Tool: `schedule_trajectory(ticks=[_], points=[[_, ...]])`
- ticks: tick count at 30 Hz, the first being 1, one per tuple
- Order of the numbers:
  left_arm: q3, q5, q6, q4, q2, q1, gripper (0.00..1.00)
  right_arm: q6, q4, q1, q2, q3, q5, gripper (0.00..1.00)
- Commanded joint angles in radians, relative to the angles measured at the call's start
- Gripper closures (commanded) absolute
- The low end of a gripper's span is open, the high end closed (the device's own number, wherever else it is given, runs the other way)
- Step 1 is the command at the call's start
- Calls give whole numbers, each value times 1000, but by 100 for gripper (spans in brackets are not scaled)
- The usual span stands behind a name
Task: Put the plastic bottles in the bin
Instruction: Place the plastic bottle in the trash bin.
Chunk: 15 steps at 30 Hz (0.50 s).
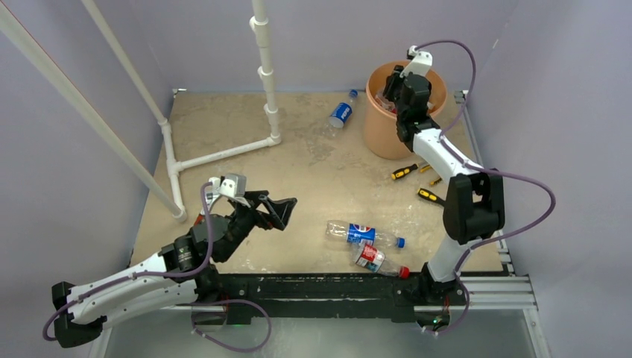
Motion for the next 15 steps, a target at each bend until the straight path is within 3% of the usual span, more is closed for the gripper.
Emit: schedule_trajectory(ticks=[1,2,9,15], points=[[-3,8,1,25,-19,-5,4,8,-95,4,-55,-64,2,100],[-5,10,2,28,-21,-5,4,9,-94,5,-72,-69,4,100],[10,15,7,25,-5,-5,4,22,-95,6,-130,-129,-5,59],[24,10,6,-6,-26,-5,4,74,-98,6,-155,-184,-6,37]])
